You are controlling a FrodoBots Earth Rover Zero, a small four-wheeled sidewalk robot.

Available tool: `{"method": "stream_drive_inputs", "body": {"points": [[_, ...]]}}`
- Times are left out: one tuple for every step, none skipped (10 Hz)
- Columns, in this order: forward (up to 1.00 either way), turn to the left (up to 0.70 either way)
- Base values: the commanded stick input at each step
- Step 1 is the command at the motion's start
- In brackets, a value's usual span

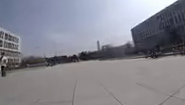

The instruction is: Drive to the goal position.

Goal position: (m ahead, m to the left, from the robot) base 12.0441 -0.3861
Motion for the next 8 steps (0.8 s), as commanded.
{"method": "stream_drive_inputs", "body": {"points": [[1.0, 0.0], [1.0, 0.0], [1.0, 0.0], [1.0, 0.0], [1.0, 0.0], [1.0, 0.0], [1.0, 0.18], [1.0, 0.4]]}}
